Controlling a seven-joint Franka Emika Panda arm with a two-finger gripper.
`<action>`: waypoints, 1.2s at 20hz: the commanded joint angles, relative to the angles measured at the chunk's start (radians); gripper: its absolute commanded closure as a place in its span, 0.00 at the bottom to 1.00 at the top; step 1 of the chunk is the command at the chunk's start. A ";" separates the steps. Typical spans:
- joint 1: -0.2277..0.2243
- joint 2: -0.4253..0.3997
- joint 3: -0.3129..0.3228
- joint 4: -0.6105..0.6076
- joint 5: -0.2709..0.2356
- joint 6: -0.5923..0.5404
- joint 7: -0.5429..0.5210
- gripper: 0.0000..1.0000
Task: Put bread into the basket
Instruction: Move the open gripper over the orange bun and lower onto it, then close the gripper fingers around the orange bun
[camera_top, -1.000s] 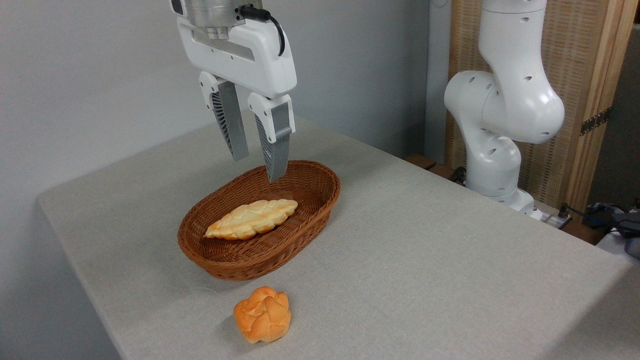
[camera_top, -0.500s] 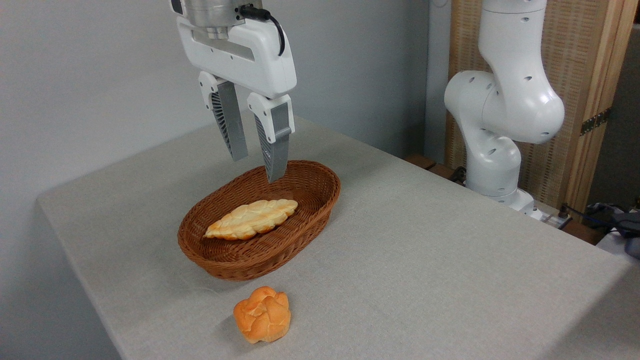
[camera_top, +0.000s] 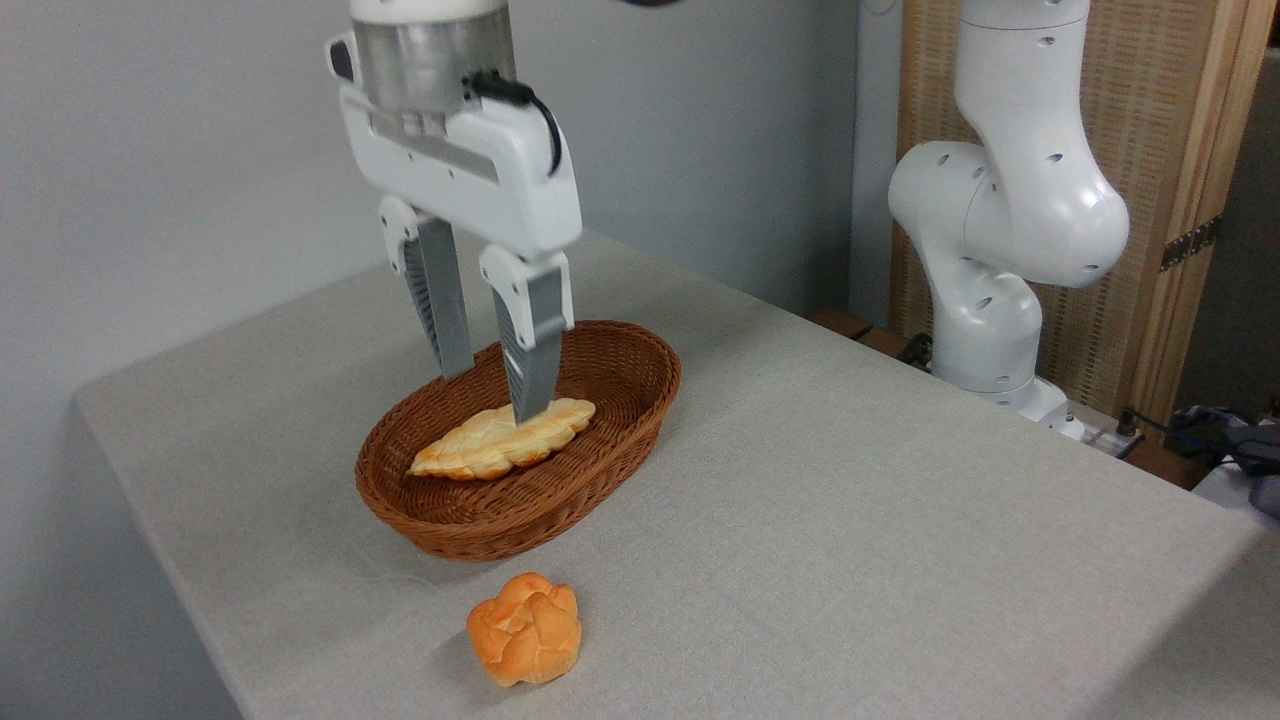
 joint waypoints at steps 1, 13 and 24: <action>-0.002 -0.008 0.078 -0.114 -0.006 0.149 -0.088 0.00; -0.005 0.160 0.137 -0.174 -0.137 0.377 -0.192 0.00; -0.016 0.185 0.129 -0.218 -0.135 0.378 -0.179 0.00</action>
